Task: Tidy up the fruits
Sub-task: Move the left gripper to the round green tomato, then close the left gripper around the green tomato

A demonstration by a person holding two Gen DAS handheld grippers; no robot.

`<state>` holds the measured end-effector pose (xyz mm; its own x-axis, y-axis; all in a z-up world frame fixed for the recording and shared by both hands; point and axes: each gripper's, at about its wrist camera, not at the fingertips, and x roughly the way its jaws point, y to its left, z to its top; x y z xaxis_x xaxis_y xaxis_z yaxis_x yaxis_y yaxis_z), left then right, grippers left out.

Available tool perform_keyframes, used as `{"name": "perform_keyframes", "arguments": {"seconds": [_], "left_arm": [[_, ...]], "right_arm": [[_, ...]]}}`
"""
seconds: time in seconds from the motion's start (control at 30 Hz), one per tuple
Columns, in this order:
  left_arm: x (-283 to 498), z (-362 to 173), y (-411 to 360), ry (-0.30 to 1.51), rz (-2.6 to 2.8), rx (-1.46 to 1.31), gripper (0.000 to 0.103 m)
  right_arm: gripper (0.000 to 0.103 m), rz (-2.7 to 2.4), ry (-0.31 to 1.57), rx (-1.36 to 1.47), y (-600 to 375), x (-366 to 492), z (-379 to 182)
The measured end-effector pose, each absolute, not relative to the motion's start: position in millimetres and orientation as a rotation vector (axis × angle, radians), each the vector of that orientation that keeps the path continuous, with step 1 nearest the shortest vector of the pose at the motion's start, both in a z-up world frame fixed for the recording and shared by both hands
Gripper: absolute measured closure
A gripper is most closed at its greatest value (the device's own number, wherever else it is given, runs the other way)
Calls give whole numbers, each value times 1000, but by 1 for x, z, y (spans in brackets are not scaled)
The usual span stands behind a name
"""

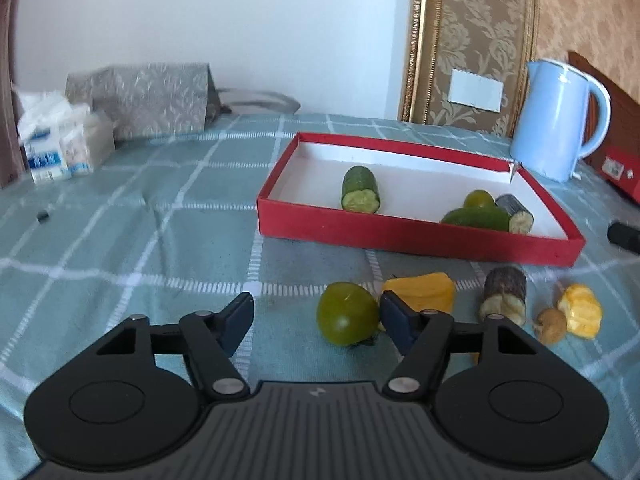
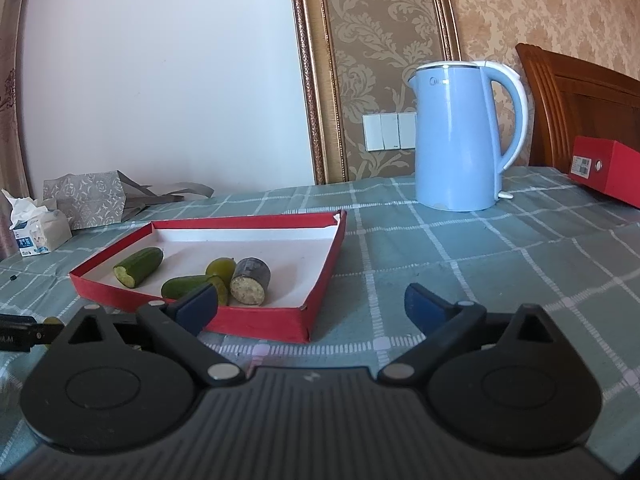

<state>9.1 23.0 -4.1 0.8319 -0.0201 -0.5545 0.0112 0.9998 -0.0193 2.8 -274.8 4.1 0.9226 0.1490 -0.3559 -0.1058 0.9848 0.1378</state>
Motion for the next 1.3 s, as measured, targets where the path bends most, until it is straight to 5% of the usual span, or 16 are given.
{"name": "perform_keyframes", "arguments": {"seconds": [0.3,0.33,0.4,0.77,0.9,1.3], "left_arm": [[14,-7,24,586,-24,-48,37],[14,-7,24,589,-42,-50,50],[12,-6,21,595,-68,-53,58],[10,-7,20,585,-84,-42,64],[10,-7,19,571,-114,14,65],[13,-7,32,587,-197,-18,70]], "right_arm": [[3,162,407,88,-268,4,0],[3,159,407,77,-266,3,0],[3,144,411,51,-262,3,-1],[3,177,442,10,-252,1,-4],[10,170,444,-30,-248,0,-4],[6,174,467,23,-255,4,-5]]}}
